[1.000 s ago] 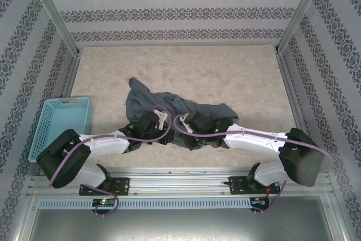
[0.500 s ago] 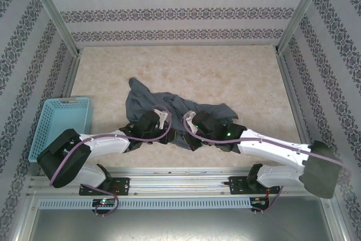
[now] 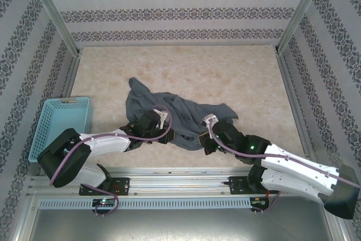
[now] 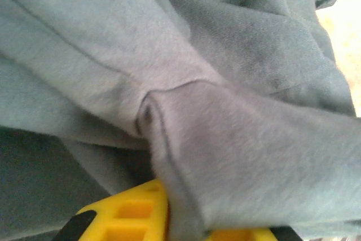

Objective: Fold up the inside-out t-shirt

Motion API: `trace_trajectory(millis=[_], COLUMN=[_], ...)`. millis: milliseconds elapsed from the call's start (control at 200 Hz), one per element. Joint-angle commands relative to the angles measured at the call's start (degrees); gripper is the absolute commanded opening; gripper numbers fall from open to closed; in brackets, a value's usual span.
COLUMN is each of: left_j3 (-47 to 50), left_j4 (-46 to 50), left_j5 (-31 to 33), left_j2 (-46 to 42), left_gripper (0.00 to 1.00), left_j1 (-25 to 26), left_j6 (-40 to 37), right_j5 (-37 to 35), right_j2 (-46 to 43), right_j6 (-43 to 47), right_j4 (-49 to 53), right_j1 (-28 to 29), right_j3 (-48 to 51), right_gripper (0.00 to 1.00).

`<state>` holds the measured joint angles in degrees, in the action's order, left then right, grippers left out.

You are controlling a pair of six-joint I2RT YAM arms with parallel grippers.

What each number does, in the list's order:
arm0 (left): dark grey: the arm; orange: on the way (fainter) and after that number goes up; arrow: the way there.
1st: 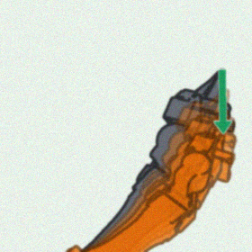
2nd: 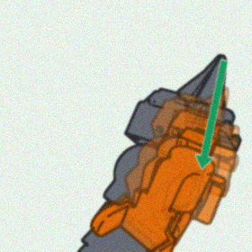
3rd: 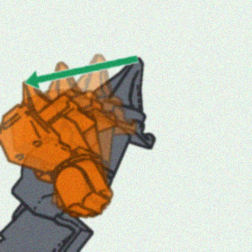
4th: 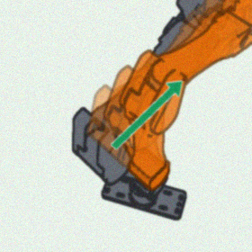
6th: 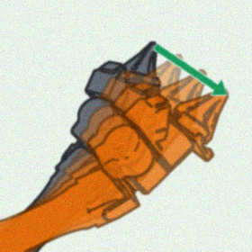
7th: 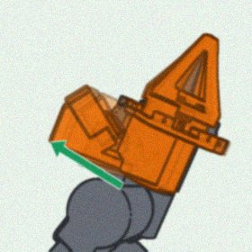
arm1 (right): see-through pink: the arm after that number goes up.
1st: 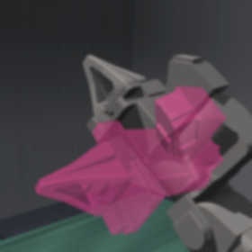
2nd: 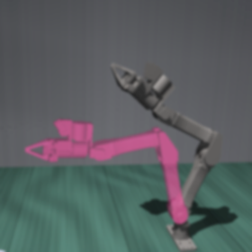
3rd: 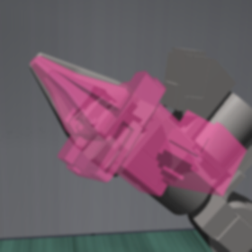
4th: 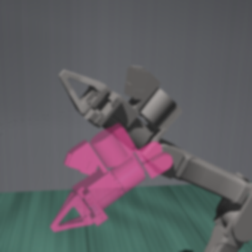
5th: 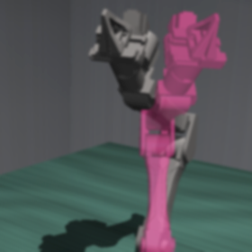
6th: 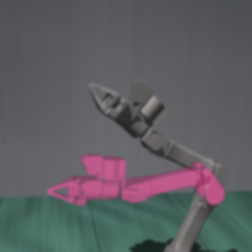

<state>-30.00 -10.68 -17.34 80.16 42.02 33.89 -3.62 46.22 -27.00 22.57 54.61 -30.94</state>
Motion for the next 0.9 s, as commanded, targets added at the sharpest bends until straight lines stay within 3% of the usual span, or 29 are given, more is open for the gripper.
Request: trace_trajectory(millis=[0, 135, 290, 430, 595, 749, 899], left_j3=[-1.70, -4.75, -9.24, -12.58, -13.96, -16.63, -20.41], left_j4=[5.38, 15.91, 23.67, 24.81, 21.76, 23.63, 25.01], left_j5=[3.13, 10.55, 14.89, 16.05, 13.93, 18.59, 24.66], left_j2=[-3.96, -9.95, -12.17, -7.76, -2.14, 2.50, 7.34], left_gripper=[0.19, 0.28, 0.29, 0.28, 0.27, 0.40, 0.40], left_j1=[0.77, 3.54, 7.62, 11.59, 12.20, 12.21, 12.03], left_j6=[-2.91, -6.96, -9.84, -10.08, -8.39, -8.52, -8.48], right_j5=[-3.07, -0.75, -0.14, -0.33, -1.13, -0.95, -0.85], right_j2=[-3.11, -2.53, -0.28, 0.10, -0.10, 0.20, -0.40], right_j6=[-4.04, -4.72, -3.85, -3.36, -3.15, -2.66, -2.66], right_j4=[2.23, -0.48, -2.23, -3.22, -3.54, -3.87, -4.28], right_j1=[-2.15, -2.75, -2.75, -2.80, -2.76, -2.75, -2.75], right_j3=[2.59, 3.96, 2.64, 2.03, 1.59, 1.34, 1.92], right_gripper=[0.00, 0.00, 0.00, 0.00, 0.00, 0.00, 0.00])
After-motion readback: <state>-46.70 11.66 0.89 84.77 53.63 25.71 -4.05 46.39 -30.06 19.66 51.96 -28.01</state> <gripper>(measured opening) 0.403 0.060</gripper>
